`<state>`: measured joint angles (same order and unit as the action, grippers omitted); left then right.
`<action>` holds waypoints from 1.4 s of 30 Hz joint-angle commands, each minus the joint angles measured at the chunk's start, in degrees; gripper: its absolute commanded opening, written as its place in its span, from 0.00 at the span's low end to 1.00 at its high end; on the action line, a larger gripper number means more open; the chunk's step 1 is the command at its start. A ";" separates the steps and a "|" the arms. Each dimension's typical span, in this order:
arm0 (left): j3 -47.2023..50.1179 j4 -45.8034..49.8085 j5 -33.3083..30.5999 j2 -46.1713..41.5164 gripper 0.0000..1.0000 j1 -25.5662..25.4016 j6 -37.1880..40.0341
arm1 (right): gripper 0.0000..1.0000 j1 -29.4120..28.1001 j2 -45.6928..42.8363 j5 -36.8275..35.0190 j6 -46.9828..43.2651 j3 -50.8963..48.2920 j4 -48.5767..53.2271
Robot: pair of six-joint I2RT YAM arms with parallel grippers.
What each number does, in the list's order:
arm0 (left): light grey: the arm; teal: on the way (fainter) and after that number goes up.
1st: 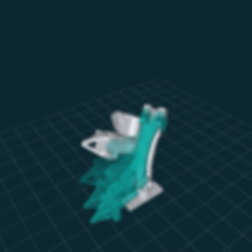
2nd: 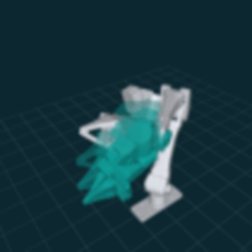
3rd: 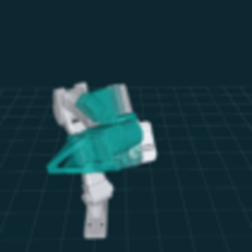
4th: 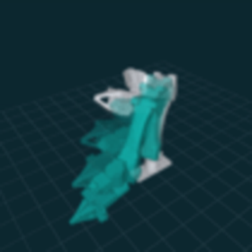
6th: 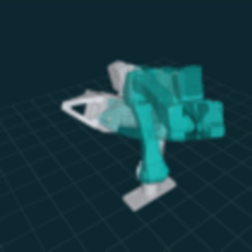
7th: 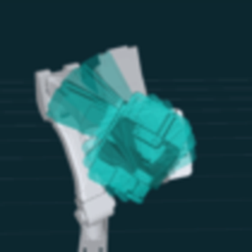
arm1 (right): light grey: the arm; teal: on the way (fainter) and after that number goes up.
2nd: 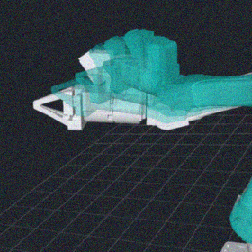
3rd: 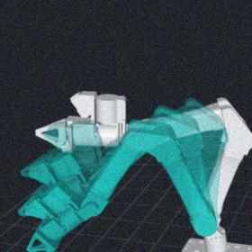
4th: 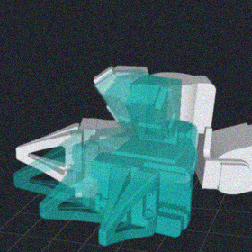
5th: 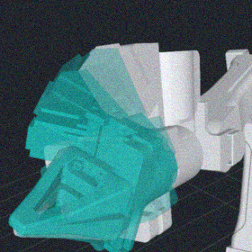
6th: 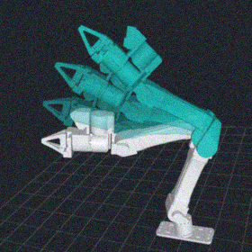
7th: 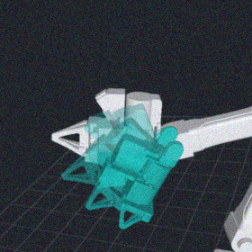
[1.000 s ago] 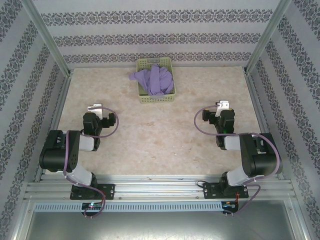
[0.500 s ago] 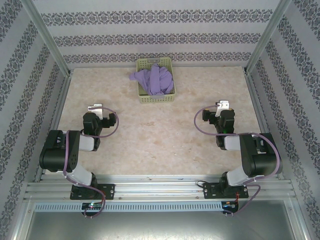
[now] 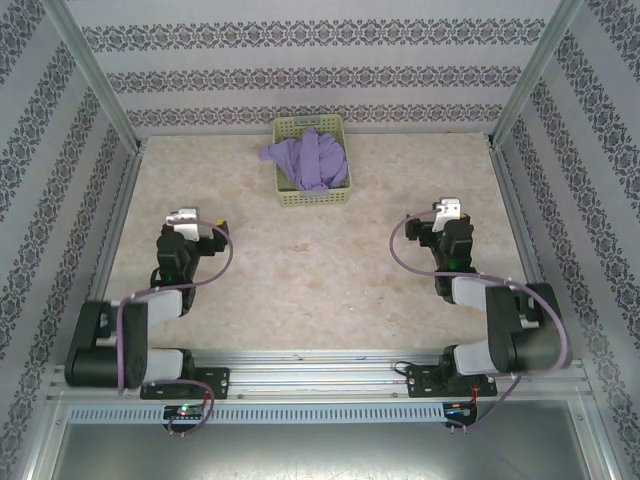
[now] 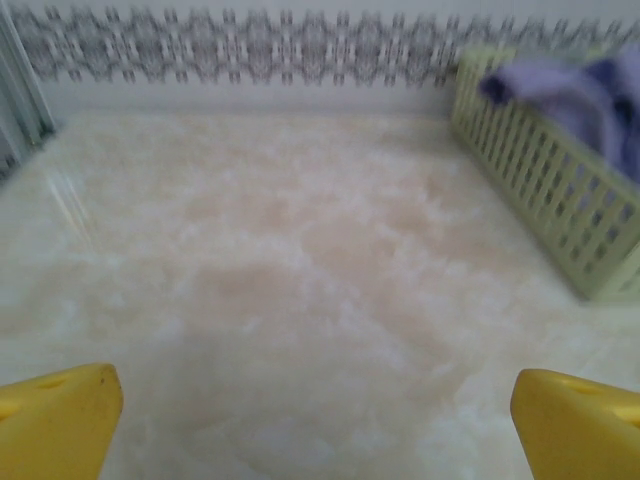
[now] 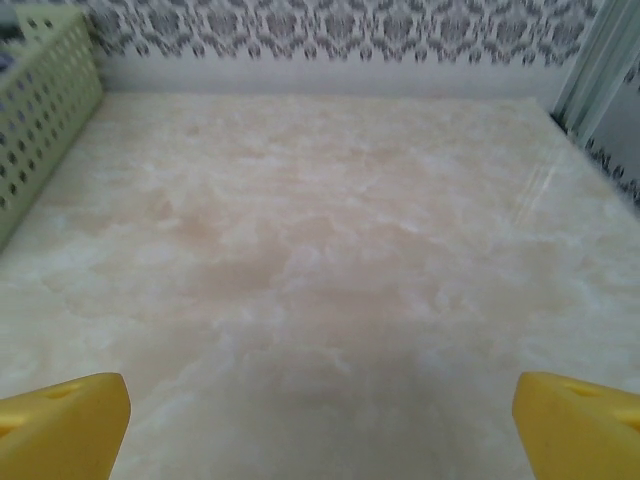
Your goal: Fold the inside-out t-shirt
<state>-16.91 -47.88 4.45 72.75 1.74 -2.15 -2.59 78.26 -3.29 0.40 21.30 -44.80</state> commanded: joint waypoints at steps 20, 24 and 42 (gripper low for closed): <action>-13.88 39.66 18.49 -12.49 1.00 -0.65 -41.13 | 0.98 0.87 -49.21 3.07 32.48 5.35 57.82; -19.51 40.46 17.52 -4.98 1.00 -3.82 -40.09 | 0.98 -0.45 -45.32 8.02 37.37 3.12 52.50; -62.60 60.89 4.77 38.54 0.95 -16.71 -35.43 | 0.98 -18.56 -15.89 -4.59 31.07 18.03 48.62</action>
<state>-74.48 6.17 11.60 107.87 -14.31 -39.05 -20.18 59.88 -5.41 33.82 36.34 4.86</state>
